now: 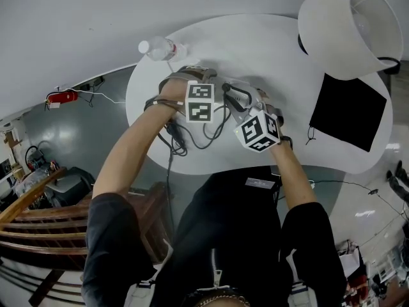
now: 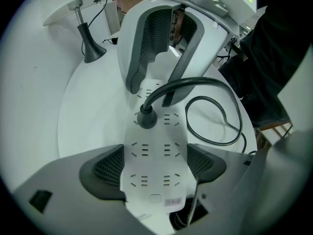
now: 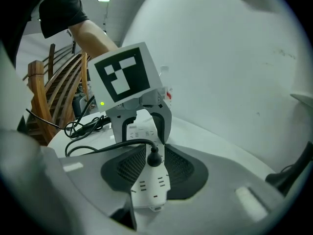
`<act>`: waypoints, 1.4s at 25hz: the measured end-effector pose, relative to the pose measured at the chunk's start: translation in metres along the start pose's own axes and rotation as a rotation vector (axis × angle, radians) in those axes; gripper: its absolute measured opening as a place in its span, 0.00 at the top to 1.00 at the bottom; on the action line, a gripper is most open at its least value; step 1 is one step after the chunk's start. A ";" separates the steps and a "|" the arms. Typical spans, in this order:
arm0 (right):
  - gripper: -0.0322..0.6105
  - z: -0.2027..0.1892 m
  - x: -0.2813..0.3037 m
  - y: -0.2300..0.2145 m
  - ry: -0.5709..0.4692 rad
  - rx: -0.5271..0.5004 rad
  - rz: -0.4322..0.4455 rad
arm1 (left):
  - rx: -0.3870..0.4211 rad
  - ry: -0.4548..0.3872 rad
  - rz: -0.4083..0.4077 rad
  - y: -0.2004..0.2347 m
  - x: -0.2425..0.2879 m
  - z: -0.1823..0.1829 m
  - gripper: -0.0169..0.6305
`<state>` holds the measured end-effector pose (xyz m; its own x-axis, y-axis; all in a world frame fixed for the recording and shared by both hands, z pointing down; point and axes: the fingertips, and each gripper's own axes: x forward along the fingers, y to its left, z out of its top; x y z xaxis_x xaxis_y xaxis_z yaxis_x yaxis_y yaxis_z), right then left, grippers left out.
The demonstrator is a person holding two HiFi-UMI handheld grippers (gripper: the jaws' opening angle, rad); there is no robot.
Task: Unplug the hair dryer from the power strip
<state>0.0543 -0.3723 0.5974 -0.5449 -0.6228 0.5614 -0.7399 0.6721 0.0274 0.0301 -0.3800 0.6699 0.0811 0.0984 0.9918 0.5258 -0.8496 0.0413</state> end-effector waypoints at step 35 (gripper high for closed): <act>0.88 0.005 0.024 -0.004 0.012 0.085 0.043 | 0.004 0.017 -0.003 -0.001 0.002 0.000 0.38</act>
<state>0.0427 -0.3918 0.6066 -0.5726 -0.5885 0.5707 -0.7468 0.6617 -0.0670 0.0293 -0.3787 0.6715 0.0654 0.0924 0.9936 0.5295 -0.8472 0.0439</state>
